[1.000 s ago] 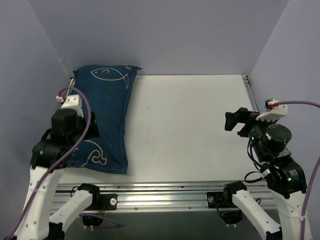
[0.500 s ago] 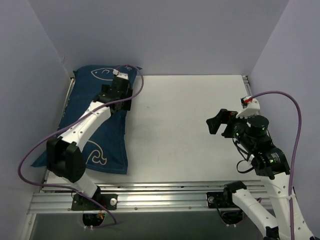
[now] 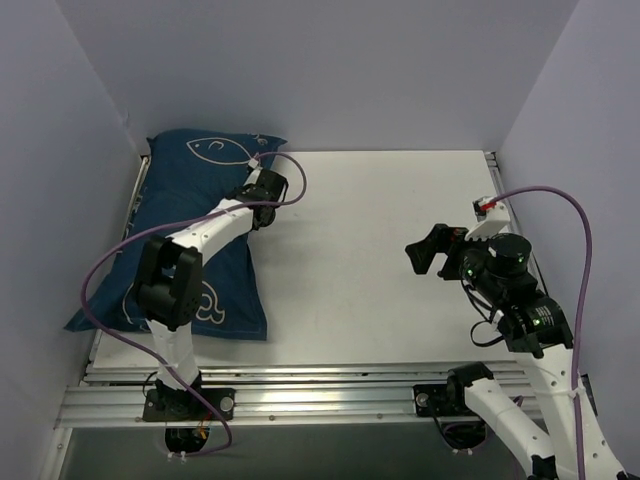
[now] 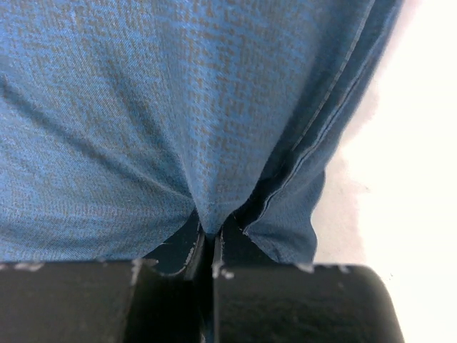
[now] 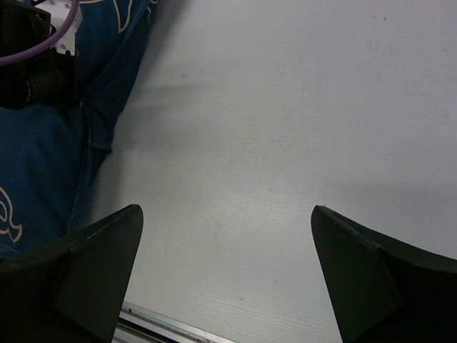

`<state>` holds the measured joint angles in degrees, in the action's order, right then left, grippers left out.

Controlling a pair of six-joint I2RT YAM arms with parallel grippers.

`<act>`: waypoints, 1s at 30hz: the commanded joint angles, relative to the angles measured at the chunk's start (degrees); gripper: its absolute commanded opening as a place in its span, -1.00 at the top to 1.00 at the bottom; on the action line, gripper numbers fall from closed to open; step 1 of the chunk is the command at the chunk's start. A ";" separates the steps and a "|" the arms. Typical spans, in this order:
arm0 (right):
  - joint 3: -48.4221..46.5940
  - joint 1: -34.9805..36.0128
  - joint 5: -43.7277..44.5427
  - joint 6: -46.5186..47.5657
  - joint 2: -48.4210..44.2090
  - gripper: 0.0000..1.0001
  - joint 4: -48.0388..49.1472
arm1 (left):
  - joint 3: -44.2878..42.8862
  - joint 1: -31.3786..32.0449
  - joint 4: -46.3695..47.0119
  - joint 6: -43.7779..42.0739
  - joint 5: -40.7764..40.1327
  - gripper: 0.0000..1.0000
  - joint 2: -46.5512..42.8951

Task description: Remove the pillowcase from the pillow

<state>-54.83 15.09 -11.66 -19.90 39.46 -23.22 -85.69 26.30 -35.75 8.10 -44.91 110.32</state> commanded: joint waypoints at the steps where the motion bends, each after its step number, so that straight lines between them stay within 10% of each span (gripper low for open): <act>1: -0.28 0.46 0.14 0.48 -1.49 -0.99 2.57 | -2.72 3.13 -3.27 3.15 2.10 0.95 0.86; 16: -4.23 0.46 7.09 1.00 -6.24 -1.00 0.11 | -34.02 22.30 -13.22 13.51 23.78 0.95 -6.95; 21: -6.52 0.46 7.53 1.88 -7.03 -1.00 -0.51 | -22.18 20.29 -1.01 20.27 26.27 0.95 -19.25; 30: -5.38 0.38 1.47 0.83 -4.75 -1.00 1.25 | 21.14 -3.92 21.75 41.35 45.66 0.95 -37.10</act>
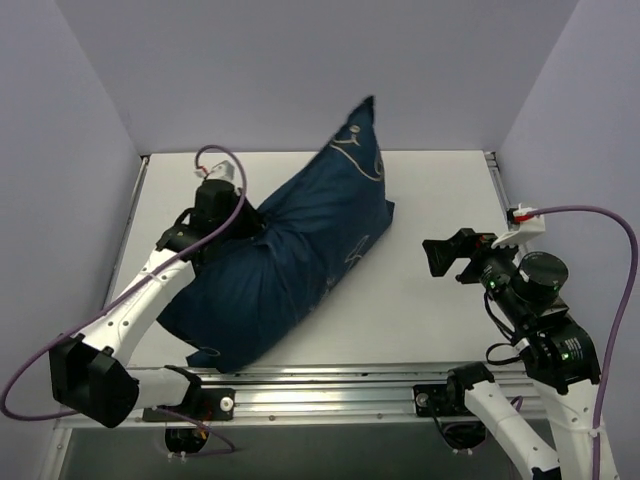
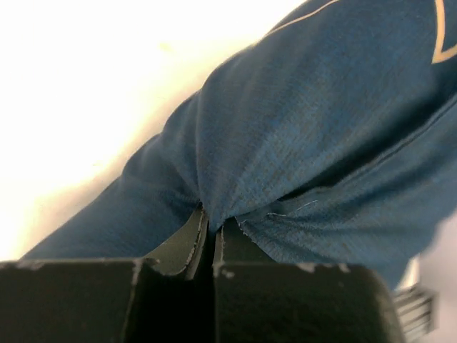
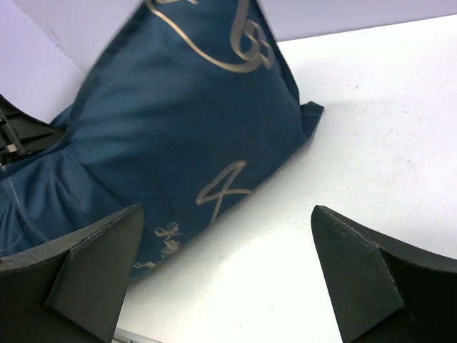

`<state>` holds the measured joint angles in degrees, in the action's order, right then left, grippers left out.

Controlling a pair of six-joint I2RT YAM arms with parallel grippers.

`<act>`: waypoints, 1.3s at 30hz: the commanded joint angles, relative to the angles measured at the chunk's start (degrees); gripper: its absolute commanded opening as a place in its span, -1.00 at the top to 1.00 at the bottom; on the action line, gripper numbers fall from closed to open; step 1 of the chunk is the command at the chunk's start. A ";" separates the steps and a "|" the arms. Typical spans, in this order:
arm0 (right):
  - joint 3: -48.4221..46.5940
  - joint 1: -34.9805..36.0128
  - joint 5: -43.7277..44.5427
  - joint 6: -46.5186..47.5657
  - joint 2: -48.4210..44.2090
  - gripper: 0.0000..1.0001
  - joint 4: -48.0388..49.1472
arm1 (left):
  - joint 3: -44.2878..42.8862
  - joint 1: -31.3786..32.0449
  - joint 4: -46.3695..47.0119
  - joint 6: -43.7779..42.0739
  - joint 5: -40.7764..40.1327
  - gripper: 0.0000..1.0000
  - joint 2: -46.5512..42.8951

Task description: Remove the pillowcase from the pillow

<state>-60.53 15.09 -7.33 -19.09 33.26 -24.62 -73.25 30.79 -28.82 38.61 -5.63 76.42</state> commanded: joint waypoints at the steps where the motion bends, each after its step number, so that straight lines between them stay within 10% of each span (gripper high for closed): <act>1: 0.59 0.38 -3.47 -0.07 1.72 -0.99 2.74 | 14.31 -10.98 16.24 11.83 8.59 0.95 -3.73; 10: 2.43 0.46 -8.48 -1.12 5.33 -1.00 3.70 | 13.15 -24.36 15.90 5.17 13.72 0.89 6.71; 14: 3.49 0.46 -9.89 -1.39 5.77 -1.00 4.23 | 8.39 -24.28 12.99 2.26 17.29 0.49 11.11; 18: 4.98 0.46 -10.77 -2.09 6.64 -0.99 5.28 | 9.00 -22.27 11.95 1.13 20.22 -0.47 8.05; 22: 6.39 0.55 -12.53 -3.05 8.66 -1.00 6.34 | 10.49 -19.01 6.68 -1.69 14.95 -0.94 -1.25; 29: 10.52 1.25 -14.11 -6.12 13.14 -0.99 12.22 | 14.36 -16.99 -0.62 -5.39 10.11 -0.88 -12.96; 39: 15.88 10.74 -9.28 -11.84 19.30 -0.98 17.23 | 20.16 -10.67 8.42 -3.55 16.44 -0.95 -5.95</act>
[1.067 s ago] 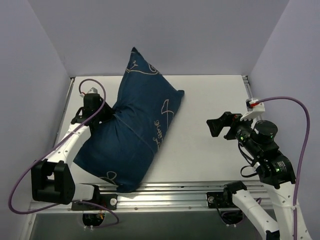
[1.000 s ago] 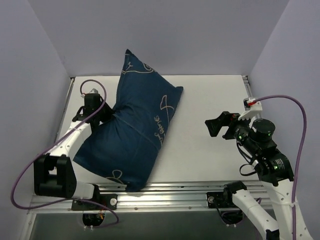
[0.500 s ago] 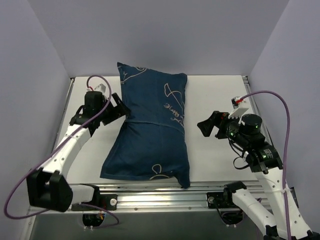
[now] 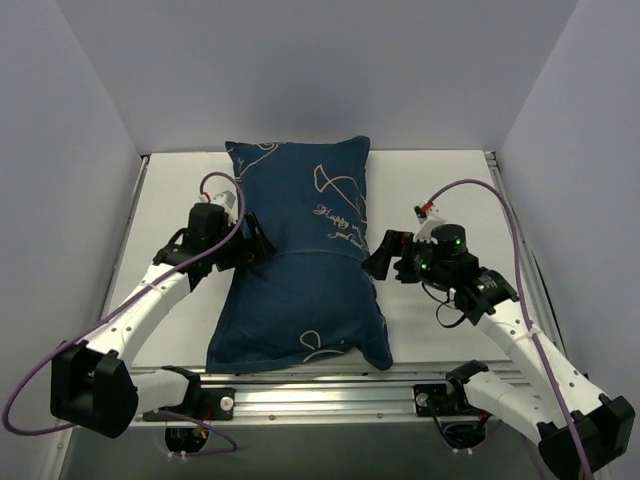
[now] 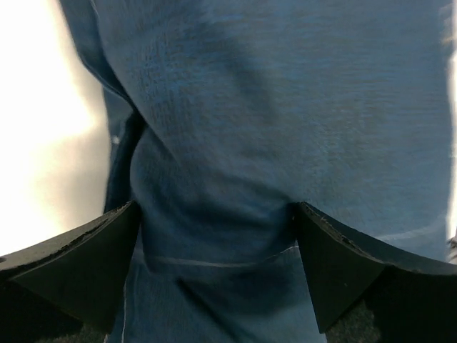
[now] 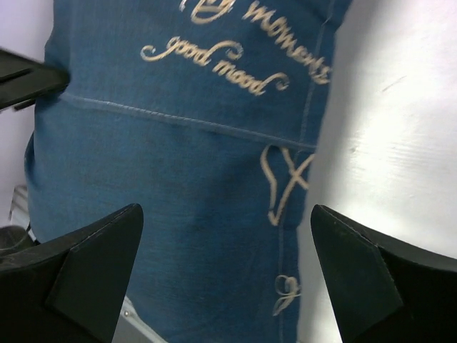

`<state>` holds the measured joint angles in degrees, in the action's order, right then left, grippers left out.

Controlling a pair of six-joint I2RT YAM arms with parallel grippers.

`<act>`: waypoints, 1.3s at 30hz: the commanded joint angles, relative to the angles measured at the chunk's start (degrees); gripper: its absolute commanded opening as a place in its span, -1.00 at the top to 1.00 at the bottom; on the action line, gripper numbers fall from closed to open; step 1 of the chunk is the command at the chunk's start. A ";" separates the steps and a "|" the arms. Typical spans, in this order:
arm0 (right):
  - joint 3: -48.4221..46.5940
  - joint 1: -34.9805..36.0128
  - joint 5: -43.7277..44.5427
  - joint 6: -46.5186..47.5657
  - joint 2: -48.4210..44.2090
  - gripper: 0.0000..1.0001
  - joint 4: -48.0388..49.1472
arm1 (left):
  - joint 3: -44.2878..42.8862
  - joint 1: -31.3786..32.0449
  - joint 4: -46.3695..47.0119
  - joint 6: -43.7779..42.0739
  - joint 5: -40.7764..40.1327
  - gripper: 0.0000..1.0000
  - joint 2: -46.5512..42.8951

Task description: Remove the pillowcase from the pillow

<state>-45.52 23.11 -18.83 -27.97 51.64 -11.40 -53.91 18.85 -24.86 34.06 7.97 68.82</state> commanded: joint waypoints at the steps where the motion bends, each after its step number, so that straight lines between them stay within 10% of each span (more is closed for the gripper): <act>1: 1.13 3.86 3.09 -3.58 1.62 -0.95 4.36 | 1.17 1.97 5.34 1.70 2.67 -0.97 3.32; 8: 2.63 11.77 5.12 -5.00 8.20 -0.91 8.32 | 10.92 15.23 12.55 11.36 -5.05 -0.70 1.76; 20: -11.85 3.87 15.67 5.19 30.27 -0.84 10.87 | 9.48 58.31 8.98 25.02 -34.13 -0.39 -1.05; 29: -22.26 3.43 23.39 7.93 24.67 -0.94 2.98 | -11.03 51.33 -10.03 7.36 -49.10 -0.93 -4.48; 39: -7.14 8.77 24.28 2.39 7.52 -0.89 -5.82 | -3.67 30.02 2.07 7.77 -32.41 -0.94 1.58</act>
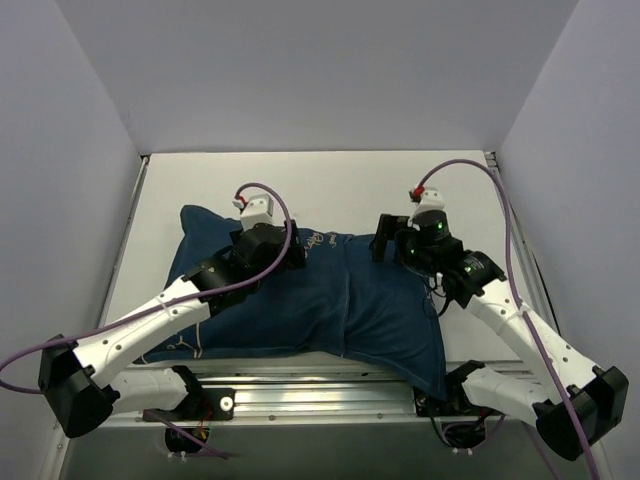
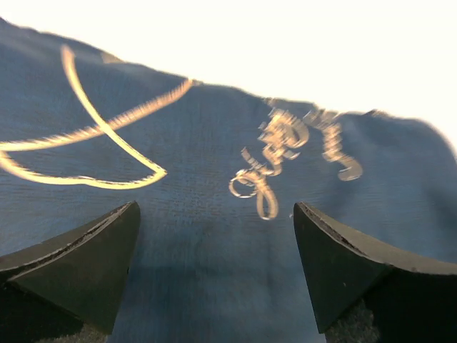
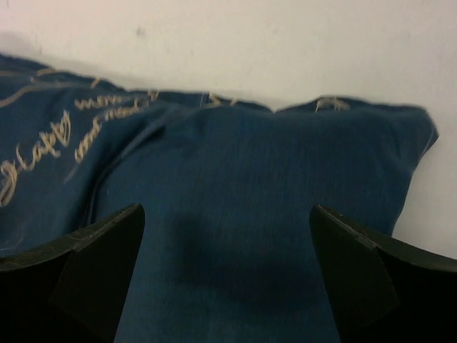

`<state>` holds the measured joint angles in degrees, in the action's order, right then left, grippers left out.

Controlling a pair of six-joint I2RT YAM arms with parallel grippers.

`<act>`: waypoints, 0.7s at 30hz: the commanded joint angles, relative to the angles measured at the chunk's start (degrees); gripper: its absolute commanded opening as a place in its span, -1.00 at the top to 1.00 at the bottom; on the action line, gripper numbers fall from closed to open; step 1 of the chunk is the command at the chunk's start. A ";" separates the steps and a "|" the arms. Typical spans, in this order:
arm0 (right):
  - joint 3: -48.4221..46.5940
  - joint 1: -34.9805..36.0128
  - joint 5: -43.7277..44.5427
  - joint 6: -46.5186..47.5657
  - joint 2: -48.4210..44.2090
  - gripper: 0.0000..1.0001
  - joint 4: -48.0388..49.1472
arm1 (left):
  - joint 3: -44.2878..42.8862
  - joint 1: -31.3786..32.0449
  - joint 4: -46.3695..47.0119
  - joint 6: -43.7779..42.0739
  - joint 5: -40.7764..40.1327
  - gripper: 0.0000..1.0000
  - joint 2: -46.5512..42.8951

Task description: Remove the pillowcase from the pillow

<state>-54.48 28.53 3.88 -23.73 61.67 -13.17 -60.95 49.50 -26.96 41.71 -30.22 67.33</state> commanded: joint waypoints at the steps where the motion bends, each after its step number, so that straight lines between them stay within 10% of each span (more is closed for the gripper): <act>1: 2.88 4.24 1.74 -2.72 -4.00 -0.89 -4.84 | 5.73 -0.71 5.33 0.30 7.18 -0.94 4.38; 21: -6.15 30.69 22.57 -10.99 13.29 -0.99 -6.60 | 20.87 -2.03 11.40 10.58 11.23 -0.94 2.89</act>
<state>-56.90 55.44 24.64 -30.74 71.77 -20.10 -43.00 47.11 -10.28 49.19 -25.04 68.77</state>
